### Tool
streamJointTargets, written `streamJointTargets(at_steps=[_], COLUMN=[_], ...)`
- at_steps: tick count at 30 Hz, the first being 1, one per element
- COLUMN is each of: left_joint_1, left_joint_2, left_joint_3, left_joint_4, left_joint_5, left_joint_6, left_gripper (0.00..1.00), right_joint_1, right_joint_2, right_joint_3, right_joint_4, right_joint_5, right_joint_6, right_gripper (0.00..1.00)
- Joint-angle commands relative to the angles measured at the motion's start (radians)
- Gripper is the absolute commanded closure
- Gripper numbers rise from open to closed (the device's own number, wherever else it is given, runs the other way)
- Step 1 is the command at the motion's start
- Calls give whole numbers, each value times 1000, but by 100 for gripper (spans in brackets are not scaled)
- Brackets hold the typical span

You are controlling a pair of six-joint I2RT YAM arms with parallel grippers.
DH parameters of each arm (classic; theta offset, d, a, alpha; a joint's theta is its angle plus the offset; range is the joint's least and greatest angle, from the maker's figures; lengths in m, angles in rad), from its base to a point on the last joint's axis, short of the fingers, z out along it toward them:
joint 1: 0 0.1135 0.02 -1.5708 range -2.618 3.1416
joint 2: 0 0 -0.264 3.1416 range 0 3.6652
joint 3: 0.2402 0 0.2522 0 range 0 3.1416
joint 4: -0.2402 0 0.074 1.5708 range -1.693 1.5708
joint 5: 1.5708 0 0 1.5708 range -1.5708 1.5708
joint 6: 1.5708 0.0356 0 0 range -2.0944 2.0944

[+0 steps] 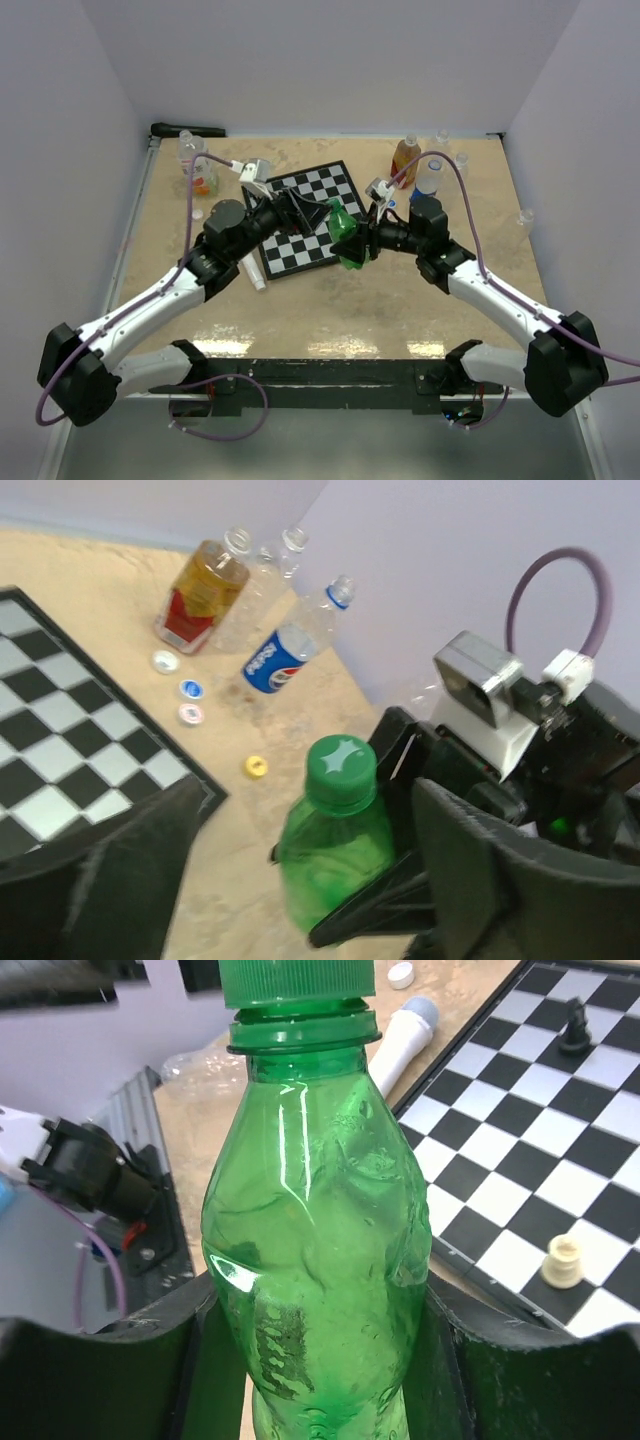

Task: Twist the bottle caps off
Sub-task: Unscrew the bottle cap from the plastic bottle.

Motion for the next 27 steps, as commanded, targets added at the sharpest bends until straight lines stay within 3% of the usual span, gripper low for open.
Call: streamJointTargets(at_steps=[1,4,7,14,19,27], left_joint_1=[31,38,44,44,42,42], left_joint_2=[-127,-205,-262,-319,-368,-345], left_joint_3=[41,47,44,41,10,-69], left_joint_4=[-188,-294,-369,-479,-424,-258], left_joint_5=[29,1,78,205,267,395], left_joint_6=[175,260,355,504,547,509], left_gripper=[0,0,0,0,0,0], right_joint_1=[-11,-42,-111,-180,-203,-206], right_joint_2=[-19,-7,0,-43,-68,-42], right_joint_3=[32,84,139,170,175,190], right_joint_4=[-104,-229,-419,-647,-741,-794], right_joint_5=[-26,-92,-193,-197,-184,-183], right_joint_6=[-260,-494,-717,-1003,-1135,-1190], right_gripper=[90,92,93,96,96,97])
